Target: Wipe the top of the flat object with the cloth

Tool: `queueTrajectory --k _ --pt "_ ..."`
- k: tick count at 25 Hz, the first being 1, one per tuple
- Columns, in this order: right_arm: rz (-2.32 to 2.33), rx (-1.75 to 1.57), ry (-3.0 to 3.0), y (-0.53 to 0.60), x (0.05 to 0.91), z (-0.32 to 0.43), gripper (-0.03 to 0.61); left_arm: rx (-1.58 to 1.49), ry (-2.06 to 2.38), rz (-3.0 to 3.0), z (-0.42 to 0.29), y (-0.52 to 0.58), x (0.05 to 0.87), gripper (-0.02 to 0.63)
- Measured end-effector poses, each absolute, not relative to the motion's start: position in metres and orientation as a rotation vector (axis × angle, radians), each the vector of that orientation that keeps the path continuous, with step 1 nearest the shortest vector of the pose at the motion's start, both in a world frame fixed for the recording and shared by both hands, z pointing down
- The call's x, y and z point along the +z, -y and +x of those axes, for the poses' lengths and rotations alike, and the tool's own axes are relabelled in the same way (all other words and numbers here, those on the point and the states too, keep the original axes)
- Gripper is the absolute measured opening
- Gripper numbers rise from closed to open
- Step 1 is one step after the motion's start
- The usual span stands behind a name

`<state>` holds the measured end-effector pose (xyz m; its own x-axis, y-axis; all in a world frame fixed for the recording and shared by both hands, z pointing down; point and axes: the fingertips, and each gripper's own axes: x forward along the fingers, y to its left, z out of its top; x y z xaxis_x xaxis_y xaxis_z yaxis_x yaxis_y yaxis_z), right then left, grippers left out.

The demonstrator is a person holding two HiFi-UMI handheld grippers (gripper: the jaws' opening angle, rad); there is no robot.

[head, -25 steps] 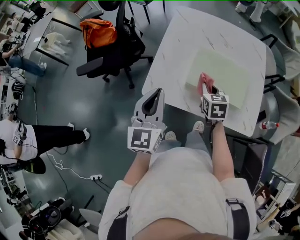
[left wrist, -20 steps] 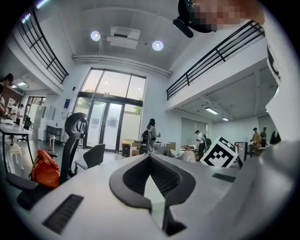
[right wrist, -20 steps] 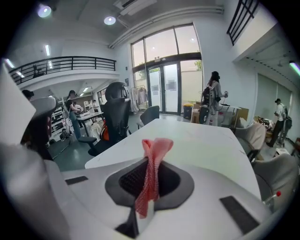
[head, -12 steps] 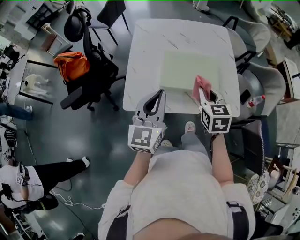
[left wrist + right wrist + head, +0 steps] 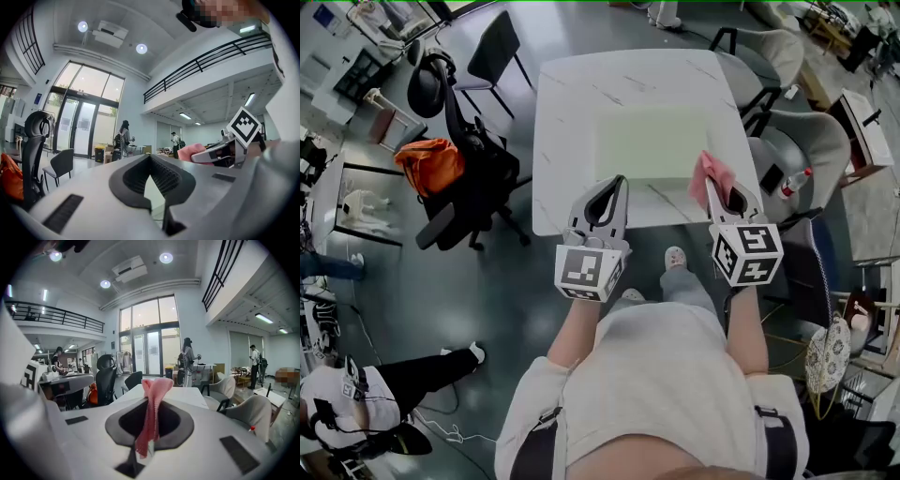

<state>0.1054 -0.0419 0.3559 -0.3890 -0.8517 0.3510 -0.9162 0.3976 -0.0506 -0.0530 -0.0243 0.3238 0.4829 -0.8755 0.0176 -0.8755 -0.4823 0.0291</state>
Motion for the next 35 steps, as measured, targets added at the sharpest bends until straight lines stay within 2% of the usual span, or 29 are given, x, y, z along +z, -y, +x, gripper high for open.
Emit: queueTrajectory --k 12,35 --pt "1.649 0.223 2.453 0.013 0.324 0.131 0.032 0.006 1.563 2.708 -0.039 0.024 0.316 0.012" --pt "1.666 0.126 2.487 0.014 0.312 0.117 0.032 0.008 1.571 2.684 -0.046 0.023 0.321 0.012"
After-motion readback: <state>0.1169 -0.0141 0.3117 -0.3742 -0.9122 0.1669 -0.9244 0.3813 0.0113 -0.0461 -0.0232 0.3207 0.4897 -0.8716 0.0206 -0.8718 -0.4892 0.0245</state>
